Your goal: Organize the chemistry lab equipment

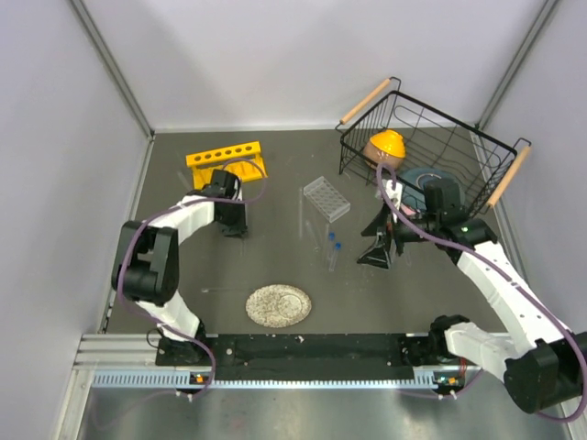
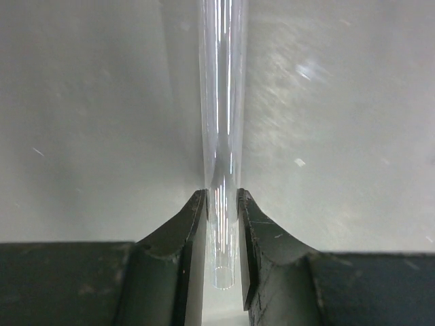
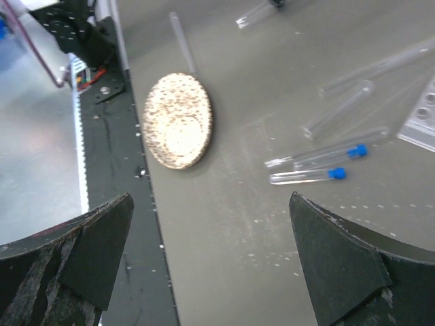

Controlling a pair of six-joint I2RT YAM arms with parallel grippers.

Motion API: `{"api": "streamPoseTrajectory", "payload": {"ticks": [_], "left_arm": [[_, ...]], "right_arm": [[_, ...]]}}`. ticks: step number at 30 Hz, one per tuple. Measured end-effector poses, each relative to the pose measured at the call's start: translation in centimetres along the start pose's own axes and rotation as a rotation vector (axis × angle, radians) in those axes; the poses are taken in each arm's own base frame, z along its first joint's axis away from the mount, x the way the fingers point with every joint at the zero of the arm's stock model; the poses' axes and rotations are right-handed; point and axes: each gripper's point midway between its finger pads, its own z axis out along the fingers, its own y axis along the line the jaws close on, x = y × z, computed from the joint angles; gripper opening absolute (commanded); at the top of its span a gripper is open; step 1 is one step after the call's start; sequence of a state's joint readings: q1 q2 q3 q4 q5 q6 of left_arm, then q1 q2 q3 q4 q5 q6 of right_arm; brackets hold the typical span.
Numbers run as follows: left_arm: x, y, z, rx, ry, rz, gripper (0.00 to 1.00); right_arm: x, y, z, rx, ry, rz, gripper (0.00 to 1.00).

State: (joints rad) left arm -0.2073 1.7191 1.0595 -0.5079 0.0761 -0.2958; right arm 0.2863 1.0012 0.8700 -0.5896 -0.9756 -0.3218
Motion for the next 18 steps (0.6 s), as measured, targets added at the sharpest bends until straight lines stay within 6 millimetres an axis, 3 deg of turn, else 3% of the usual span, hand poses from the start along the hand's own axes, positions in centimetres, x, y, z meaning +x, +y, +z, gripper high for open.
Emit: {"api": "streamPoseTrajectory", "payload": {"ticks": [4,7,10,14,18], "left_arm": [[0.2,-3.1,-3.2,0.131,-0.086,0.005,0.07],[-0.7,-6.5,-7.2,0.282,-0.223,0.013,0.07],[-1.1,-10.6,-12.0,0.48,-0.384,0.02,0.07],[-0.1,-15.3,-16.8,0.726,-0.505,-0.001,0.07],[1.4,-18.7,-19.5,0.895,-0.534,-0.039,0.07]], "right_arm": [[0.0,1.1,1.2,-0.078,0.009,0.048,0.99],[-0.1,1.6,2.2,-0.125,0.035,0.095,0.99],[-1.8,1.5,3.4,-0.151,0.03,0.128,0.98],[-3.6,2.1,5.4,-0.16,0.0,0.178,0.95],[-5.0,1.9,7.8,-0.079,-0.009,0.301,0.94]]}}
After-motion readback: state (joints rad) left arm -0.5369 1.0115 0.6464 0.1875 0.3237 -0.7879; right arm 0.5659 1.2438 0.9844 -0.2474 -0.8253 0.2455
